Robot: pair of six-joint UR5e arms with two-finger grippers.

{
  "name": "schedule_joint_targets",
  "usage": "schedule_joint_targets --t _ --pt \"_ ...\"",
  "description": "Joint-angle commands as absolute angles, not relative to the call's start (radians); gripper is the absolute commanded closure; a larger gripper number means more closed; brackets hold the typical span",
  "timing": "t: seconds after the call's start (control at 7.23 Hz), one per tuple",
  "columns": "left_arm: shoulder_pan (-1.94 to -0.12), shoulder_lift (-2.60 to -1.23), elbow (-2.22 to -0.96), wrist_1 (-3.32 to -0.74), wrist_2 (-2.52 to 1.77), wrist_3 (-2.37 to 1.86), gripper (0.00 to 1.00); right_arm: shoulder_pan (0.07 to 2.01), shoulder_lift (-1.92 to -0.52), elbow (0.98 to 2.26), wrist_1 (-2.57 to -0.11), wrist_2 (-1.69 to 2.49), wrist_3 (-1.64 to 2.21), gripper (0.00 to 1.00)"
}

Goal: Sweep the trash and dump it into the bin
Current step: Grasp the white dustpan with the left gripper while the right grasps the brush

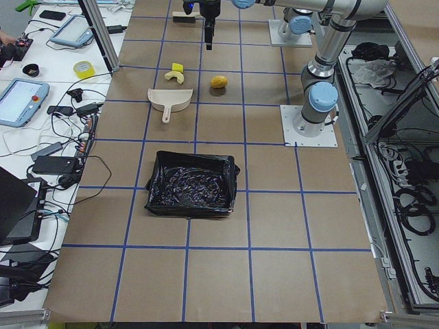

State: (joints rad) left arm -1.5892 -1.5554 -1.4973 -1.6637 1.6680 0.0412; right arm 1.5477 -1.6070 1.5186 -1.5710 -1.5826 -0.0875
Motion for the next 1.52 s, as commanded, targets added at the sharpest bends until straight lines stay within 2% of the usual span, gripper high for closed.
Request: schedule_joint_targets --t 0.0,0.28,0.41,0.55,0.83,1.11,1.38 --pt "-1.579 -1.548 -1.496 -1.672 1.621 0.043 0.00 1.548 -1.609 1.519 -1.574 -1.595 -0.087 0.00" --pt "-1.464 -1.580 -1.493 -1.666 1.533 0.152 0.00 1.543 -1.608 1.520 -1.542 -1.600 -0.089 0.00" --pt "-1.410 -1.606 -1.502 -1.623 1.531 0.428 0.00 1.539 -1.600 1.520 -1.560 -1.600 -0.087 0.00" --pt "-1.404 -1.658 -1.526 -1.535 1.531 0.642 0.00 1.531 -1.579 1.525 -1.556 -1.604 -0.106 0.00" --pt "-1.404 -1.796 -1.592 -1.291 1.490 1.006 0.00 1.388 -1.510 1.532 -1.607 -1.614 -0.310 0.00" --pt "-1.404 -1.906 -1.580 -1.166 1.502 1.333 0.00 1.316 -1.470 1.609 -1.737 -1.614 -0.382 0.00" --pt "-1.402 -2.012 -1.524 -1.073 1.502 1.668 0.05 1.284 -1.409 1.705 -1.898 -1.620 -0.383 0.00"
